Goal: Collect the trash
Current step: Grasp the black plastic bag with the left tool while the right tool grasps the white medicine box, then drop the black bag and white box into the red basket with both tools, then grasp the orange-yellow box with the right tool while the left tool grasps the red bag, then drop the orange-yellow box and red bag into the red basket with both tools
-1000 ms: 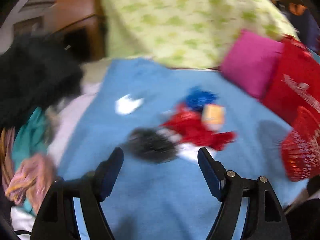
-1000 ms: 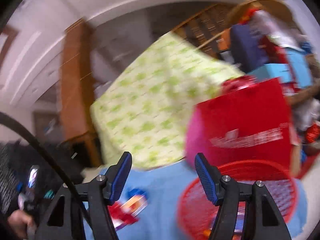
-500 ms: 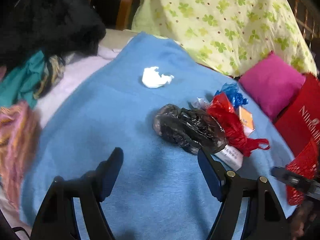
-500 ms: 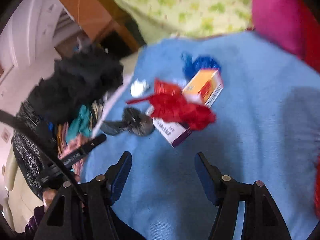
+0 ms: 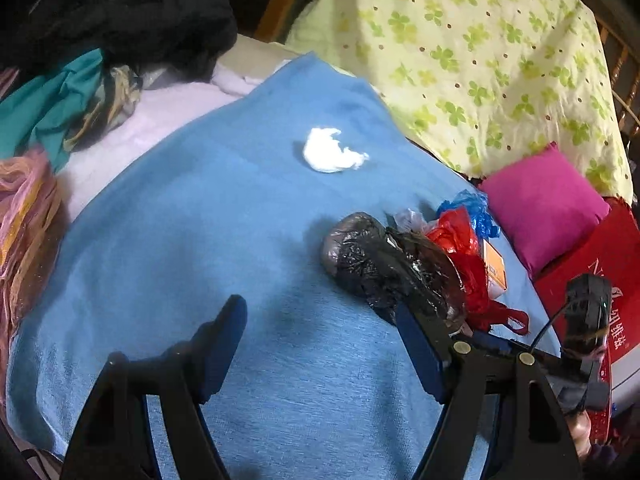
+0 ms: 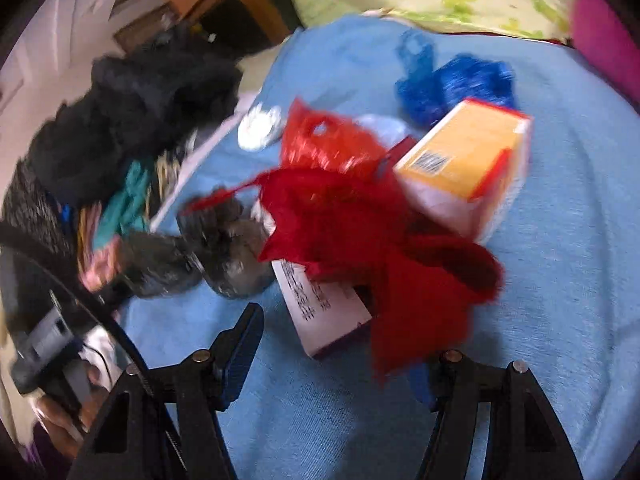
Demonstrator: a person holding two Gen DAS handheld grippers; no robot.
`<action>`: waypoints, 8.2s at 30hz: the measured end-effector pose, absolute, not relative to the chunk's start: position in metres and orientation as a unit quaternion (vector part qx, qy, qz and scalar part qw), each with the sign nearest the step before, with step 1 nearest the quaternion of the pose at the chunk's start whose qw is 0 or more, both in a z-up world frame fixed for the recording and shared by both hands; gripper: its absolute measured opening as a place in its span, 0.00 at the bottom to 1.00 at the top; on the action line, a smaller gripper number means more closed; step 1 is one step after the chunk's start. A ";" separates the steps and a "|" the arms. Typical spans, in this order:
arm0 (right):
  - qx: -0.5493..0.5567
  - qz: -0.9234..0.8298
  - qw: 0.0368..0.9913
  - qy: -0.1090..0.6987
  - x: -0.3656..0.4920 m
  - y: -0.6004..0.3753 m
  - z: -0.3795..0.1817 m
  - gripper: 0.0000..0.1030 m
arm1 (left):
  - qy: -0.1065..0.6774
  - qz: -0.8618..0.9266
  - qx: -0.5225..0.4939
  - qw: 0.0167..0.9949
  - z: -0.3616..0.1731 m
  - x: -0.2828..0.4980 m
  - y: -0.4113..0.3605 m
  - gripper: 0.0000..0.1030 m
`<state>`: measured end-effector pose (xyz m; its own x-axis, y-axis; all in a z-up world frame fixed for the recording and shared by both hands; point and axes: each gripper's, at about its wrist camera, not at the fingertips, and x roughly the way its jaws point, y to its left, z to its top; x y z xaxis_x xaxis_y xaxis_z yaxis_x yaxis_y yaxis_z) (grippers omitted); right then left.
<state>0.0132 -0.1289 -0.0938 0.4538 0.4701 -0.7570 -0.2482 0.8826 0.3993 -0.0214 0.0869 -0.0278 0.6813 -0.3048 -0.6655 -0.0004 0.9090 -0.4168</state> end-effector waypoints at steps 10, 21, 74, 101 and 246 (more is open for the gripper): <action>0.046 0.190 0.877 0.439 0.011 -0.112 -0.089 0.67 | 0.385 -0.083 -0.192 0.899 -0.027 -0.026 0.088 0.75; -0.006 0.219 0.861 0.460 -0.005 -0.103 -0.093 0.51 | 0.377 -0.102 -0.192 0.900 -0.025 -0.024 0.082 0.75; 0.115 0.105 0.937 0.314 -0.142 -0.197 -0.006 0.46 | 0.305 -0.121 -0.114 0.938 0.001 -0.052 0.041 0.25; 0.370 -0.095 0.921 0.077 -0.283 -0.405 0.030 0.48 | 0.309 -0.461 0.035 0.831 0.101 -0.141 -0.282 0.34; 0.219 0.045 0.925 0.308 -0.098 -0.226 -0.001 0.46 | 0.323 -0.242 -0.077 0.912 0.005 -0.057 -0.034 0.18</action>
<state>-0.0976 -0.2259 -0.0009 0.8060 0.2186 -0.5501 0.0517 0.8998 0.4333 -0.0568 -0.0344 0.0046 0.6746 -0.4907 -0.5515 0.3910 0.8712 -0.2968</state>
